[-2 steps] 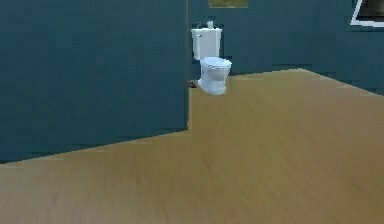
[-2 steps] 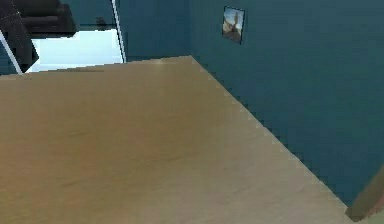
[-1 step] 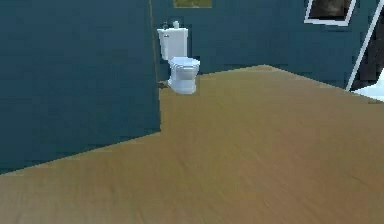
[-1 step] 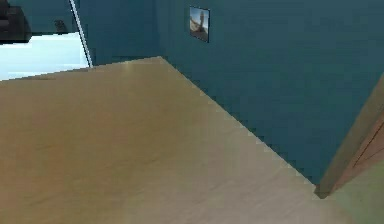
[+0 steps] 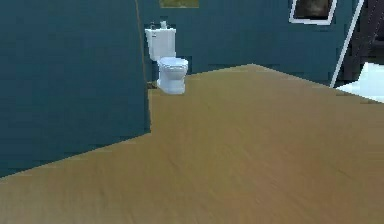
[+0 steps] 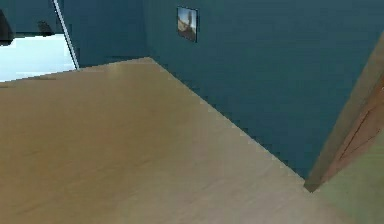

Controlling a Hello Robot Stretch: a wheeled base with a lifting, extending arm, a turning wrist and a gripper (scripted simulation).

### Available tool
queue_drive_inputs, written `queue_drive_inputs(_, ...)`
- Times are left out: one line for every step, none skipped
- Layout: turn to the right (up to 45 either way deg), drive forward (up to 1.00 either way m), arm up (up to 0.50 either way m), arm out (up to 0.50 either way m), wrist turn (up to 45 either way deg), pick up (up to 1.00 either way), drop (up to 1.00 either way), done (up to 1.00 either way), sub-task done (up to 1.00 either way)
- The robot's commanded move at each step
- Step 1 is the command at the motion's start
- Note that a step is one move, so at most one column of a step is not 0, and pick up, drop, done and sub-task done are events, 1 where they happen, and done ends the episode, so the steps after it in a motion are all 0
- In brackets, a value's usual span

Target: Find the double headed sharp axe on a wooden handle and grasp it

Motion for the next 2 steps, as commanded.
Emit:
queue_drive_inputs(0.0,1.00,0.00,0.00,0.0,0.00,0.00,0.00,0.00)
queue_drive_inputs(0.0,1.00,0.00,0.00,0.0,0.00,0.00,0.00,0.00)
